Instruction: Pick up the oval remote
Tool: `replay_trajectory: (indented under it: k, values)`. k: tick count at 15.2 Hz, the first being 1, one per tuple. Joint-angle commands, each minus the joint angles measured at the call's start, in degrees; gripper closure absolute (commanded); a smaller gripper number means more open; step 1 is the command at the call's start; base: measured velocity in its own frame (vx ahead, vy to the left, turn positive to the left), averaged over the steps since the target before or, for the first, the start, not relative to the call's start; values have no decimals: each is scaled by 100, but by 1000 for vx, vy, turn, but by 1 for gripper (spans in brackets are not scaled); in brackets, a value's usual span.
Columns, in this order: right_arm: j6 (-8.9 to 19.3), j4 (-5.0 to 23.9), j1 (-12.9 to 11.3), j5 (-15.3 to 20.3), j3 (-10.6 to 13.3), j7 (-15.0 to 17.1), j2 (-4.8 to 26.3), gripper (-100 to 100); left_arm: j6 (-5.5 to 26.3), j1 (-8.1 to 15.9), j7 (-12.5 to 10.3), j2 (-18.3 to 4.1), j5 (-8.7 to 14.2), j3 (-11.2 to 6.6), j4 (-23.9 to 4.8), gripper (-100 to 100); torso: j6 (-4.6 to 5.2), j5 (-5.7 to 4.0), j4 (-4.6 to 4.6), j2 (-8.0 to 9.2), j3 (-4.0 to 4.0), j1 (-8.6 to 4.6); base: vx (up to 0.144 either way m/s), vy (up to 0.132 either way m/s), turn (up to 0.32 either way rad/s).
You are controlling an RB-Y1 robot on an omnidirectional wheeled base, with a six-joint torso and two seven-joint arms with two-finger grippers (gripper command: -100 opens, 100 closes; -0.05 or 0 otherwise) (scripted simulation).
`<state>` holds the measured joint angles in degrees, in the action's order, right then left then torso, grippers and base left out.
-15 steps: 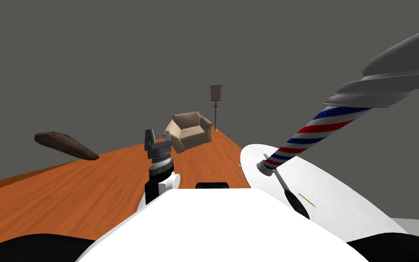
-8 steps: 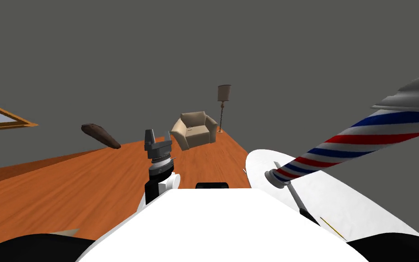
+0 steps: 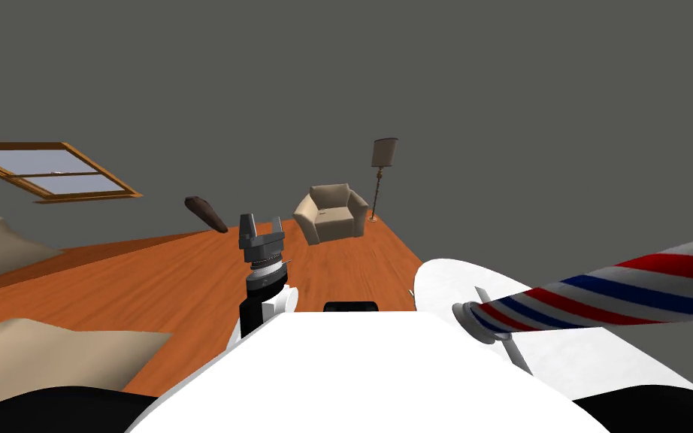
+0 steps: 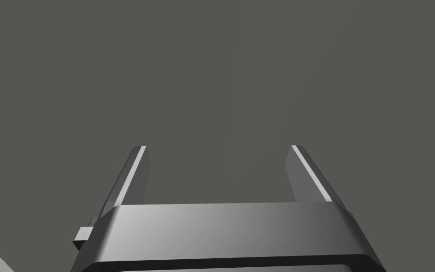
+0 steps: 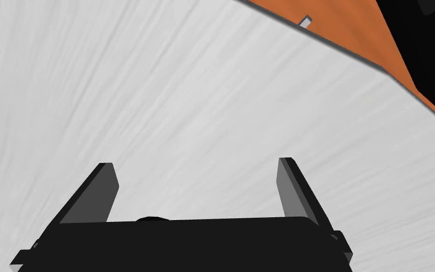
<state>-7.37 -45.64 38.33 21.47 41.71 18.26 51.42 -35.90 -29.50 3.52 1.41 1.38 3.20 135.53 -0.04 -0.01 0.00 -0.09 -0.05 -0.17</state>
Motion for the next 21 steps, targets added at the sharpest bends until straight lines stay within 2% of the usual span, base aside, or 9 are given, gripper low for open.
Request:
replay_trajectory:
  k: [1,4,5,6,14,15,16,20,21]
  values:
    - [11,260,-85,48,91,40,47,-100,0,0,0,0,0,0,0,0,0,0,0,0,0,0,35,-75,300]
    - [33,419,-147,82,154,69,78,-100,0,-1,0,0,0,-1,0,0,3,-5,-1,-3,-1,-18,29,-90,179]
    - [6,401,-125,78,83,20,14,-100,0,0,0,0,0,-1,0,0,1,-5,-1,-4,-2,-20,19,-59,86]
    - [0,543,-223,176,130,185,-64,-100,0,-1,0,0,0,-1,0,0,6,-5,-1,-1,-1,-12,-21,-27,97]
    - [93,870,-530,545,316,857,-358,-100,0,1,0,0,0,0,0,0,7,1,10,45,25,17,-79,-8,108]
    - [55,862,-498,494,277,730,-333,-100,0,1,0,0,0,0,0,0,7,1,10,44,25,18,-43,-4,43]
    - [61,871,-507,505,282,761,-343,100,0,0,0,0,0,0,0,0,9,2,8,37,22,19,-16,-2,0]
    - [58,873,-494,505,285,764,-338,100,0,-1,0,1,0,0,0,0,4,-18,12,20,16,-4,-5,1,-4]
    - [58,748,-415,407,247,605,-248,100,0,-1,0,1,0,0,0,0,4,-24,14,22,18,-16,40,5,-110]
